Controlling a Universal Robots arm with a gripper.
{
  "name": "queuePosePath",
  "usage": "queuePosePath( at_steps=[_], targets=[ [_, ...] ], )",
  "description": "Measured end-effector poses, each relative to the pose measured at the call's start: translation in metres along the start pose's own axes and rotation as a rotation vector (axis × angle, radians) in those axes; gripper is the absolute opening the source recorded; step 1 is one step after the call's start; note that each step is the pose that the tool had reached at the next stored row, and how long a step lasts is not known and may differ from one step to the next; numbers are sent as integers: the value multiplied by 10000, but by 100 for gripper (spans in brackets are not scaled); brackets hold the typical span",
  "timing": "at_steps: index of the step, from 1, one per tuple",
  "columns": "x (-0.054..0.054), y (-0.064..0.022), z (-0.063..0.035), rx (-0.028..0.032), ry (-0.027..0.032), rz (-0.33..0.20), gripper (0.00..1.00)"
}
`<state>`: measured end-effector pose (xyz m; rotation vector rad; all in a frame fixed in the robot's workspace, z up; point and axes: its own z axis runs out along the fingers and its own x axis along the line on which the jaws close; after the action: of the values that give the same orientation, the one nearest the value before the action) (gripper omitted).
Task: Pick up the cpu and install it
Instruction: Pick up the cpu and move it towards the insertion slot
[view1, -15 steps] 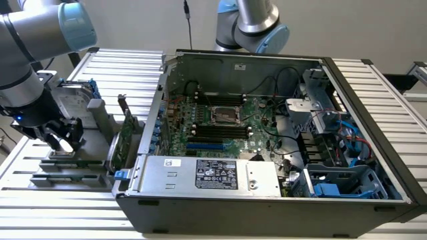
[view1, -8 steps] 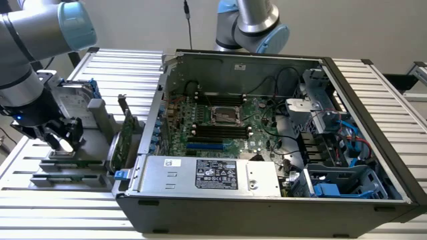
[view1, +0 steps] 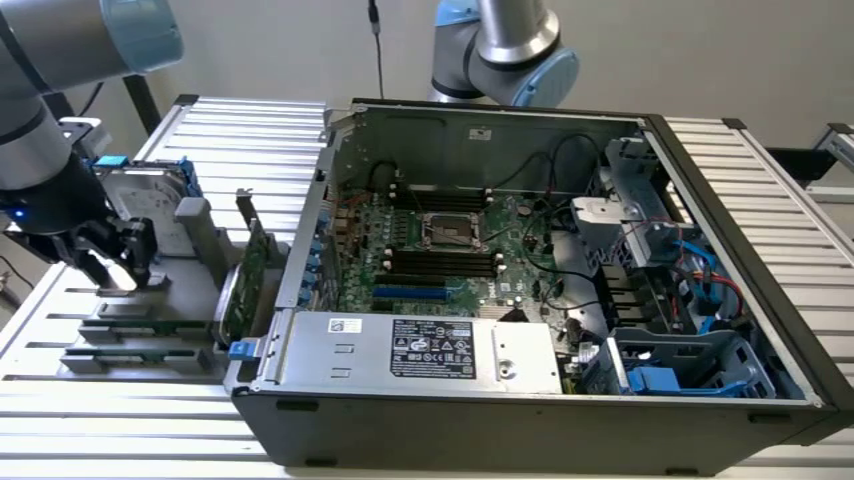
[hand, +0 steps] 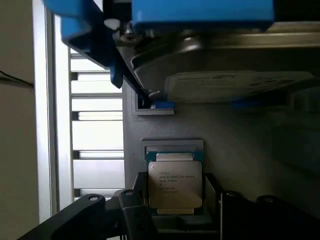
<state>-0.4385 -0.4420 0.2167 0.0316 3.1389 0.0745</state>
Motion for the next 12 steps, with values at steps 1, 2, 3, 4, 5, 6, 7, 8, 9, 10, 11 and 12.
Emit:
queuePosePath(
  at_steps=[1, 2, 3, 4, 5, 6, 7, 8, 9, 10, 11, 12],
  targets=[
    [0, 2, -44, 0, -2, 0, 55],
    [0, 5, -89, -1, -2, 0, 55],
    [0, 7, -137, 0, 0, 1, 55],
    [-1, 9, -182, -1, -1, 1, 55],
    [-2, 11, -228, -1, -2, 1, 55],
    [-2, 13, -272, 0, -1, 0, 55],
    [-4, 15, -318, -1, -2, 0, 55],
    [-6, 18, -363, -1, -1, -1, 55],
    [-8, 20, -408, 0, 0, 0, 55],
    [-11, 22, -453, -1, -2, -1, 55],
    [-15, 24, -497, -1, -1, -2, 55],
    [-20, 26, -543, 0, 0, -4, 55]
  ],
)
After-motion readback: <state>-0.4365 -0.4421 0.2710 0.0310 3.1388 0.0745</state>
